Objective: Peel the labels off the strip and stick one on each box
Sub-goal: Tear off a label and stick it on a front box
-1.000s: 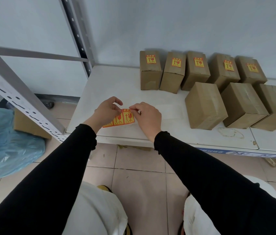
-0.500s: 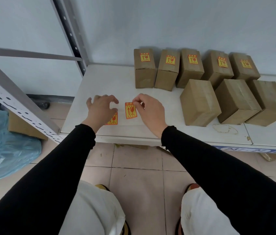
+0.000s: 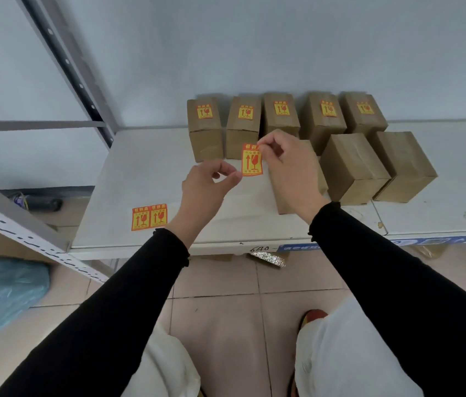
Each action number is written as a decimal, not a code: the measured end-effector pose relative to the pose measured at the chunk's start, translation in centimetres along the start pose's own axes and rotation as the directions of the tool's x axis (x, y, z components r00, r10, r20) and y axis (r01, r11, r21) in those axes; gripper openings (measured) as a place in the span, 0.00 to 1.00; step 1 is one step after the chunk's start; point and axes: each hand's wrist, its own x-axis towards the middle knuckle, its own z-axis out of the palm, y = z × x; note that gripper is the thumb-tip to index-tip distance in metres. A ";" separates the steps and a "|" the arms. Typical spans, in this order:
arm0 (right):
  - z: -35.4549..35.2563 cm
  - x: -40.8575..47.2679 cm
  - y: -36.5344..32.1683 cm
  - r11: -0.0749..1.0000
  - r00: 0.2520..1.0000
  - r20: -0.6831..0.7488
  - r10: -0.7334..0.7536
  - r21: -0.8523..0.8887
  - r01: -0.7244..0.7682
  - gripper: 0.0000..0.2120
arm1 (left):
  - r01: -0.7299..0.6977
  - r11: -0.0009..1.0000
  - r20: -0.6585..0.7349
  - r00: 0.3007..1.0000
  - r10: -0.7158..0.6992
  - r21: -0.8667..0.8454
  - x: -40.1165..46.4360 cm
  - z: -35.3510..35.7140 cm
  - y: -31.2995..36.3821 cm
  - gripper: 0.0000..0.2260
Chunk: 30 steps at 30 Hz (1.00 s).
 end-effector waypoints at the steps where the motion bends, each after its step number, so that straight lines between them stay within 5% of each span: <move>1: -0.5 0.0 0.4 1.000 1.000 -0.020 0.014 -0.002 -0.014 0.05 | 0.005 1.000 0.008 1.000 -0.005 -0.014 0.1 0.7 0.4 0.06; 12: -5.3 2.2 5.5 0.979 0.989 -0.023 0.147 0.145 -0.142 0.03 | 0.084 0.970 0.070 0.995 -0.070 -0.230 2.4 7.5 5.6 0.07; 30: -3.3 3.1 11.1 0.980 0.980 0.056 0.193 -0.054 -0.191 0.03 | 0.114 0.989 0.065 0.991 -0.120 0.099 4.4 13.3 4.7 0.09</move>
